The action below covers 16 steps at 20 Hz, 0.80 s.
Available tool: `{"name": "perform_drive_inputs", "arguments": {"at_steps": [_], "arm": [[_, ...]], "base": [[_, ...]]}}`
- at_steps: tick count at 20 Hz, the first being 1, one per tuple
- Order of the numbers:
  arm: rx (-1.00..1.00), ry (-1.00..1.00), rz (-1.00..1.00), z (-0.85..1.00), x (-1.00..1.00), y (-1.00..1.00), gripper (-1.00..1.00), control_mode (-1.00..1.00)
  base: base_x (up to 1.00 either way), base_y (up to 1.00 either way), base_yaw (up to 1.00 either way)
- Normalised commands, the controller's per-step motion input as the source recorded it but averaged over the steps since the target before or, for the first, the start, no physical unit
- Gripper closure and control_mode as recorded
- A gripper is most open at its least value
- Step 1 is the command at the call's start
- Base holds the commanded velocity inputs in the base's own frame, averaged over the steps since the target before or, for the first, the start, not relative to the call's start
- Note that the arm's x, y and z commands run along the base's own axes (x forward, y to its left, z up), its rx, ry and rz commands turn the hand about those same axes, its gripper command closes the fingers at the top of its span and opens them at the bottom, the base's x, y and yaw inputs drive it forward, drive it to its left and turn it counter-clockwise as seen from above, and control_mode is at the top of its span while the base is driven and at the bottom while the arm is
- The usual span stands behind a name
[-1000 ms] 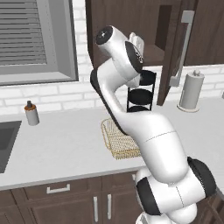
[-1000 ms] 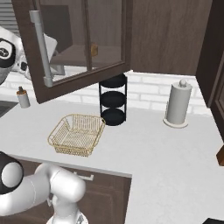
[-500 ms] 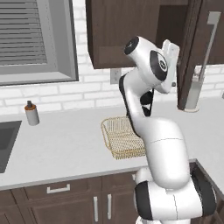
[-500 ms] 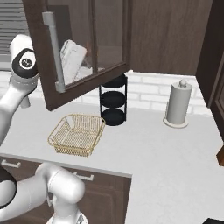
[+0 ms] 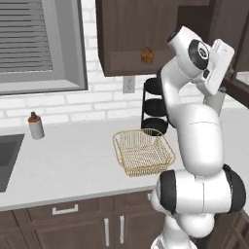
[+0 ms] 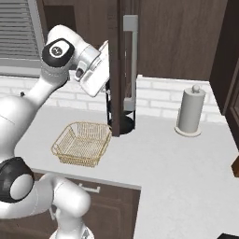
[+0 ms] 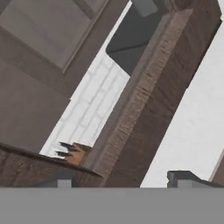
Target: Open the cabinet, pick up the bread from the cabinet and place it in the basket. Then move the basket to the dining counter.
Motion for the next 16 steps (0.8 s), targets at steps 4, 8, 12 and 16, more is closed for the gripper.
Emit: {"name": "perform_drive_inputs", "arguments": {"at_steps": [4, 8, 12, 16], "arm": [[-0.02, -0.02, -0.06, -0.1, -0.03, 0.29, -1.0, -1.0], [-0.17, -0.01, 0.39, -0.09, -0.25, 1.0, -1.0, -1.0], [-0.27, 0.06, 0.75, 0.09, -0.64, 0.93, -1.0, -1.0], [-0.3, 0.12, 0.84, 0.34, -0.62, 0.66, -1.0, -1.0]], "base": [[0.0, 0.0, 0.0], [0.0, 0.0, 0.0], [0.0, 0.0, 0.0], [0.0, 0.0, 0.0]]}}
